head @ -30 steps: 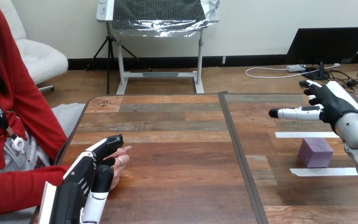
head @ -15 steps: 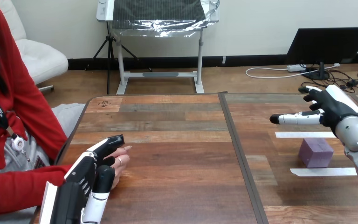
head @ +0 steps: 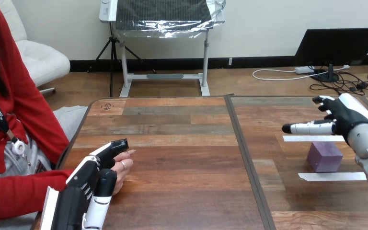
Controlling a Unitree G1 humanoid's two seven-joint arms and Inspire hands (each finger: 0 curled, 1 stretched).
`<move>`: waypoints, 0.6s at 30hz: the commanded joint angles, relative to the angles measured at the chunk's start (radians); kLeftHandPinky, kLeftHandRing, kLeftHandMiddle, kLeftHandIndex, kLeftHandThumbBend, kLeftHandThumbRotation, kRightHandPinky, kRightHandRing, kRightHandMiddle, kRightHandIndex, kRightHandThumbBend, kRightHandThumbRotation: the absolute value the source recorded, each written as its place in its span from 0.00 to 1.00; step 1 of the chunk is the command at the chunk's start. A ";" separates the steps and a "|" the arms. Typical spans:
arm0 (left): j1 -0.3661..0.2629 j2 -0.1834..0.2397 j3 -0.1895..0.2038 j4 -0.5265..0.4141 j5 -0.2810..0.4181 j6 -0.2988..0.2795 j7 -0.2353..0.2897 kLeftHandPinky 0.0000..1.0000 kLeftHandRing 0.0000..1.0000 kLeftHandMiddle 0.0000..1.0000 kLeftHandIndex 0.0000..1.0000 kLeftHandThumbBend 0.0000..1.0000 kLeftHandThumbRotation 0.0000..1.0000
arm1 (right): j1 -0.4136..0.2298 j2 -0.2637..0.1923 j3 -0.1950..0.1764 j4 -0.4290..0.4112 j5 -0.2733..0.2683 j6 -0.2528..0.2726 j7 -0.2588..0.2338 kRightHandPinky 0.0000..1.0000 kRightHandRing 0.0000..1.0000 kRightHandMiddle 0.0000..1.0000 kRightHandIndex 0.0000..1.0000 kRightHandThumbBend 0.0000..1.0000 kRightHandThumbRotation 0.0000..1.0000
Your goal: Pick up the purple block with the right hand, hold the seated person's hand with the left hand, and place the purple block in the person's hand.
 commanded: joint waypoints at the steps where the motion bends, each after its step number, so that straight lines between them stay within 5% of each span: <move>1: -0.051 -0.019 0.012 -0.015 -0.019 -0.018 -0.009 0.87 0.86 0.80 0.75 0.55 0.92 | -0.002 -0.023 0.023 -0.002 -0.021 -0.004 -0.036 0.71 0.86 0.90 0.92 1.00 0.44; 10: -0.054 -0.021 0.020 -0.017 -0.001 -0.020 -0.006 0.85 0.85 0.80 0.74 0.56 0.93 | 0.007 -0.029 0.058 -0.003 -0.059 0.005 -0.043 0.78 0.89 0.92 0.90 1.00 0.45; 18: -0.059 -0.017 0.020 -0.013 -0.011 -0.027 -0.013 0.80 0.84 0.79 0.73 0.56 0.94 | 0.025 -0.030 0.027 -0.005 -0.024 -0.020 -0.031 0.80 0.88 0.91 0.90 1.00 0.42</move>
